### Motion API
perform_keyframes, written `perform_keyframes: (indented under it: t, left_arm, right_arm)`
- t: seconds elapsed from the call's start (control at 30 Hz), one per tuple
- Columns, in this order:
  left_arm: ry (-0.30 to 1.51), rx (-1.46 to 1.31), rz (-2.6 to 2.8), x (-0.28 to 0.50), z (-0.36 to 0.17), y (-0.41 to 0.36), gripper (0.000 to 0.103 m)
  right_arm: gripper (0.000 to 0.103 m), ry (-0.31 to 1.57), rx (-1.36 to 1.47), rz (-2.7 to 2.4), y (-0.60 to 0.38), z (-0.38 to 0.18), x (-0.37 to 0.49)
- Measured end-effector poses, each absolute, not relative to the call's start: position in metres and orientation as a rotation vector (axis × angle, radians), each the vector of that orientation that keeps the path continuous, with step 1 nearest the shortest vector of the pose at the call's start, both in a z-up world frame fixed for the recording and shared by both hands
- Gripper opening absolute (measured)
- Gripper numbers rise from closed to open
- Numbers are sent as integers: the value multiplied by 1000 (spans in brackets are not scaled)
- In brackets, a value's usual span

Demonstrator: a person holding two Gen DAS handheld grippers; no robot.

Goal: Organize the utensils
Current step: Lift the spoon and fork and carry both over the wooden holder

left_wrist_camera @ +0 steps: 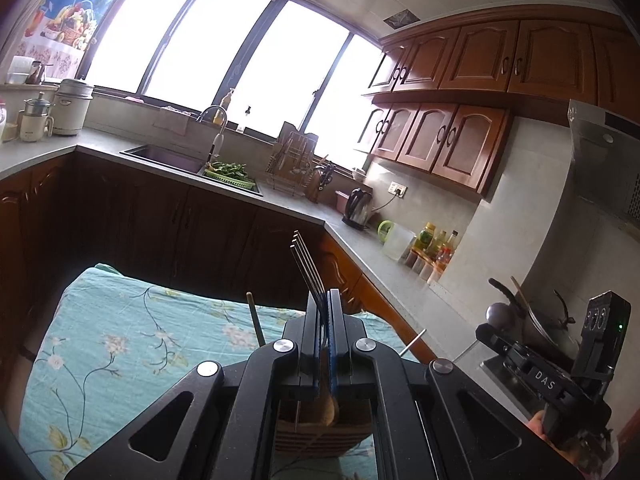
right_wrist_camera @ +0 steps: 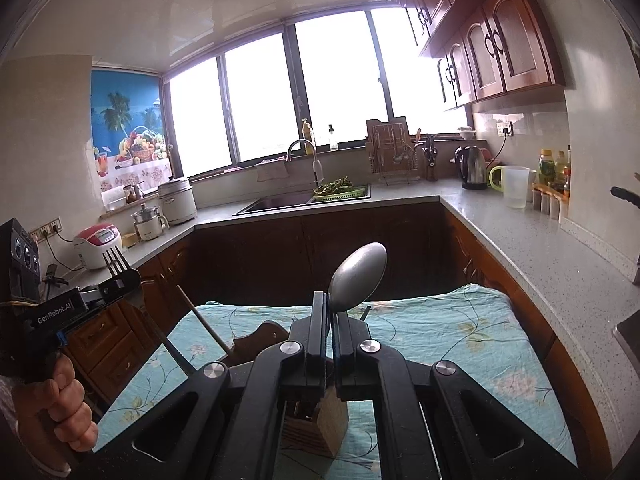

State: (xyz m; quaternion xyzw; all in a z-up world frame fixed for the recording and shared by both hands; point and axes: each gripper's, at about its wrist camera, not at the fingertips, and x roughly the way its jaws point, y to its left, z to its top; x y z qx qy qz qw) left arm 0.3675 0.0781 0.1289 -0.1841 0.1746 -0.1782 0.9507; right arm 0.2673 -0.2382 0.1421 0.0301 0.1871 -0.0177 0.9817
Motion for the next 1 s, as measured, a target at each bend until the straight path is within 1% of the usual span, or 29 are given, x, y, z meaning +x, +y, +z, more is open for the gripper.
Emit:
perform_keyframes:
  t: [0.27, 0.53, 0.87, 1.0]
  left_arm:
    - [356, -368, -344, 407, 85, 59, 0]
    - [415, -343, -331, 431, 49, 46, 0]
    - [503, -324, -345, 455, 39, 35, 1]
    - [511, -332, -347, 457, 39, 37, 2]
  right_arm:
    - [2, 434, 21, -41, -230, 112, 297]
    - [2, 504, 36, -26, -233, 80, 312]
    - [2, 589, 68, -9, -237, 55, 322]
    - [2, 592, 70, -6, -238, 54, 322]
